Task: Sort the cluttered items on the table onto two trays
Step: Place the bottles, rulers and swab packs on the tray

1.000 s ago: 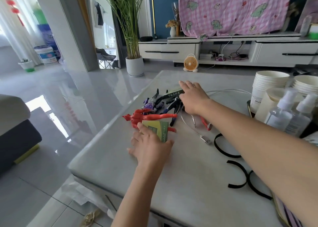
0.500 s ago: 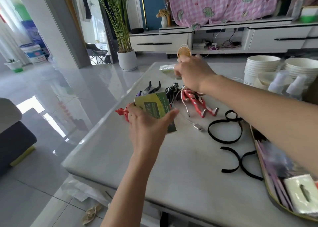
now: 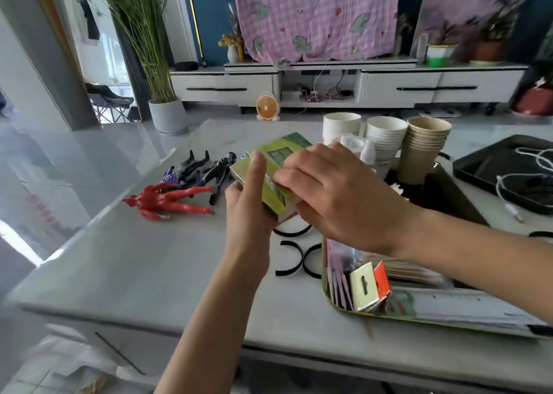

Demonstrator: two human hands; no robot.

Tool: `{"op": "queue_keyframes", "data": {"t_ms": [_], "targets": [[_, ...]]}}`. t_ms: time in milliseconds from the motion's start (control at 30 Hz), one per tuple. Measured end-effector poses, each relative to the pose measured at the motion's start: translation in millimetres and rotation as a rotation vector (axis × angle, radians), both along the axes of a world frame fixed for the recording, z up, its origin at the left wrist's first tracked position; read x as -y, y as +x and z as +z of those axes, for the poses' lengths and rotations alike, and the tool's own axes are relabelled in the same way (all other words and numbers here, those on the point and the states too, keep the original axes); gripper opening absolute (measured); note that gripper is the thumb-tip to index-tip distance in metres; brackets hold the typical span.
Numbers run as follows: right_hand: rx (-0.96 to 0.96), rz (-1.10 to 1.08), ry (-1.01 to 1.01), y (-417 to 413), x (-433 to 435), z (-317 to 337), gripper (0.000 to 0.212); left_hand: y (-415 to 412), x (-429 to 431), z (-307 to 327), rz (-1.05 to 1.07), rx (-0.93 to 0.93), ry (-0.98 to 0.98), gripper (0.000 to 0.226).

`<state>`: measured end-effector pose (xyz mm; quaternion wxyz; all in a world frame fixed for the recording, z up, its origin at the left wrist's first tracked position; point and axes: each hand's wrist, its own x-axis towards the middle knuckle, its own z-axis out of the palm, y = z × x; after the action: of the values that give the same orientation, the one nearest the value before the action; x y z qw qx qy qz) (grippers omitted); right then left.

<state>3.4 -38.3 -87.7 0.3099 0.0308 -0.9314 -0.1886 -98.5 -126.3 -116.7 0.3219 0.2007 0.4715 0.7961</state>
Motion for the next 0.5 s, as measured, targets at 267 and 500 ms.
{"op": "queue_keyframes", "data": {"t_ms": [267, 500], "targets": [[-0.178, -0.074, -1.241, 97.6, 13.0, 6.6, 0.045, 80.0, -6.2, -4.3, 0.014, -0.176, 0.106, 0.012], [-0.239, -0.193, -1.975, 149.4, -19.2, 7.3, 0.063, 120.6, -28.1, -7.9, -0.274, -0.214, 0.1, 0.034]]}}
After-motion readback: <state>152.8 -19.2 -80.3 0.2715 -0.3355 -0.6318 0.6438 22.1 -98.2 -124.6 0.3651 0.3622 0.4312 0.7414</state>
